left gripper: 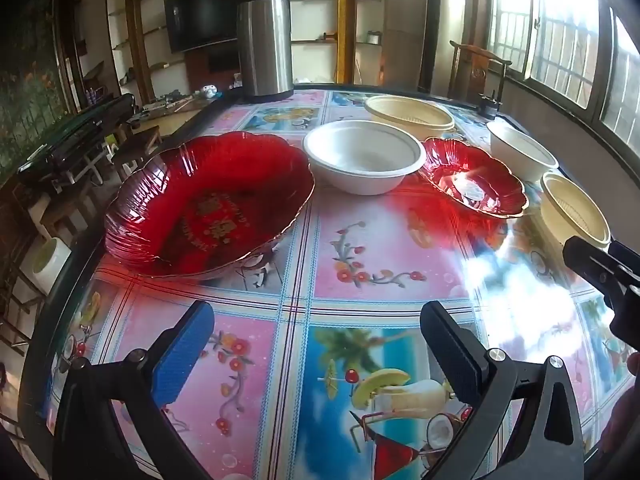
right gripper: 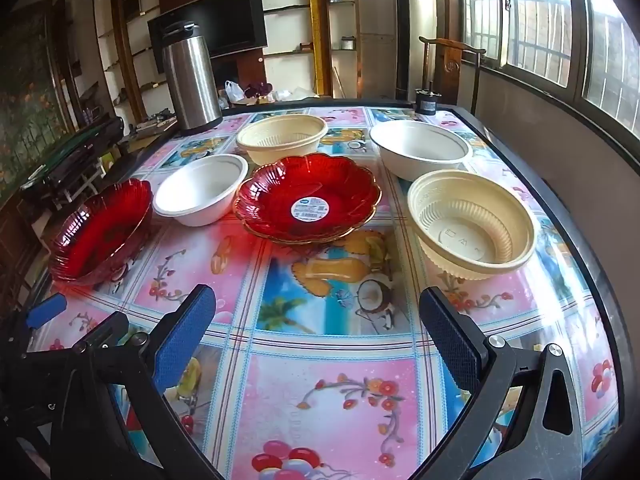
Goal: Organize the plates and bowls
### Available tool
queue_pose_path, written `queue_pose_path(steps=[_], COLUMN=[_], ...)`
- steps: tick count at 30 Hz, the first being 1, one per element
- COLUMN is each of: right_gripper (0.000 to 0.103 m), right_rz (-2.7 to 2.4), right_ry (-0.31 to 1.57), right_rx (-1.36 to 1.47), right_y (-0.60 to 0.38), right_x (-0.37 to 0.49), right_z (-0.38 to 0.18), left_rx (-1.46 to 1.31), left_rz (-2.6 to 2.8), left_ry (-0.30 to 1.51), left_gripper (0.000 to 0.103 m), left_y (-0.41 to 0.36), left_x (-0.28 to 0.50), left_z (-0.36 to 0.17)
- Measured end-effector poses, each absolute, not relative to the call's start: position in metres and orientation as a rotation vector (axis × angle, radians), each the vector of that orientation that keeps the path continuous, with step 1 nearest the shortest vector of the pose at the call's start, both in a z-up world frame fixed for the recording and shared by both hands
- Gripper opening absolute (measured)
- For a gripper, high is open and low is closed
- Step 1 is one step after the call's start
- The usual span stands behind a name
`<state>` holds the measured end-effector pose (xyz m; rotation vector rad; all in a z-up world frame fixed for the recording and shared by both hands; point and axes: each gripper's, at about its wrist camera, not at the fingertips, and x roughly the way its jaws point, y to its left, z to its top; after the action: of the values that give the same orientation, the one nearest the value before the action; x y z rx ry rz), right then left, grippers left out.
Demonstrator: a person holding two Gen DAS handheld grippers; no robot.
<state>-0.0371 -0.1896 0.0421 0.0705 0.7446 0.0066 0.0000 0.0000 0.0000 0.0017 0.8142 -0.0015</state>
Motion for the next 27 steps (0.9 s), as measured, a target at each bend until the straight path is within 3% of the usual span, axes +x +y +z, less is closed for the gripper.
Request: queue_pose_path(steps=[27], right_gripper=[0.103], right_rz=[0.093], right_ry=[0.739], right_rx=[-0.023], right_y=[-0.126], right_x=[-0.029], right_z=[0.047], left_rx=[-0.075], left_rz=[0.023], left_ry=[0.812], left_gripper=[0.103], left_y=[0.041], left_x=[0.003], left_z=[-0.006])
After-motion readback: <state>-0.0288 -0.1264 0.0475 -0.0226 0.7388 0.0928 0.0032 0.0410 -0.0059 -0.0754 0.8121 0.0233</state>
